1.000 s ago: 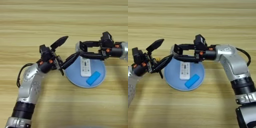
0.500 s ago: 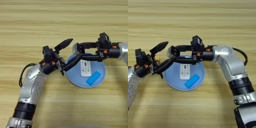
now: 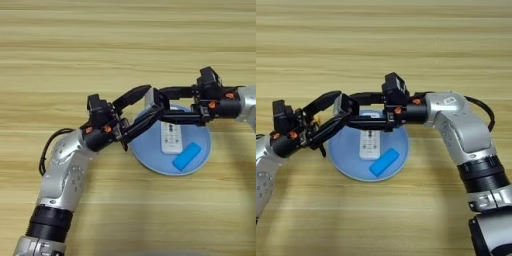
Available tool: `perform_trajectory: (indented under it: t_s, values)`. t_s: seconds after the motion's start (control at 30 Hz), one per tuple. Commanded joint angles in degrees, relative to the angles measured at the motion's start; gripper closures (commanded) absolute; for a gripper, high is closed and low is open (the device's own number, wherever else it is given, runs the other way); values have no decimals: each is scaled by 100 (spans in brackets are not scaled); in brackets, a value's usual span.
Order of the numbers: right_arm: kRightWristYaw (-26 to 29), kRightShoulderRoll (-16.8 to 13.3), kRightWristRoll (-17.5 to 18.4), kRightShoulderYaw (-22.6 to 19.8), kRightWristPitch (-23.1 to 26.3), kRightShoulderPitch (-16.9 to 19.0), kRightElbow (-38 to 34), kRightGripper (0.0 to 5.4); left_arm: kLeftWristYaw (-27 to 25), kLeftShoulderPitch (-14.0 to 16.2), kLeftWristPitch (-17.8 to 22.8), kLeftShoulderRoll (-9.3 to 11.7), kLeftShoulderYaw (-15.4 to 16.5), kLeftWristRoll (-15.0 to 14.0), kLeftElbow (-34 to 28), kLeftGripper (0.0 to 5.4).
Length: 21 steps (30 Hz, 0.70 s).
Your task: Move the objects on the table
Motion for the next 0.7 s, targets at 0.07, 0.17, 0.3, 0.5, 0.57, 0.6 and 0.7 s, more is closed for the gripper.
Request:
perform_trajectory:
  t_s: [0.07, 0.17, 0.3, 0.5, 0.57, 0.6, 0.7]
  values:
    - [148, -99, 183, -20, 117, 23, -230, 291, -107, 52, 136, 17, -62, -72, -126, 258]
    - [166, -111, 190, -21, 131, 27, -248, 291, -124, 69, 154, 28, -77, -70, -159, 281]
    - [185, -124, 218, -12, 136, 24, -259, 291, -133, 75, 161, 39, -90, -72, -168, 283]
    - [199, -126, 247, -11, 150, 14, -281, 291, -143, 74, 151, 51, -95, -80, -155, 284]
    - [200, -123, 255, -14, 152, 6, -278, 291, -149, 74, 153, 55, -98, -84, -153, 284]
    - [198, -121, 256, -15, 153, 0, -275, 291, -154, 74, 156, 59, -101, -87, -153, 284]
    - [204, -120, 254, -13, 155, -23, -259, 291, -208, 91, 190, 85, -125, -116, -177, 285]
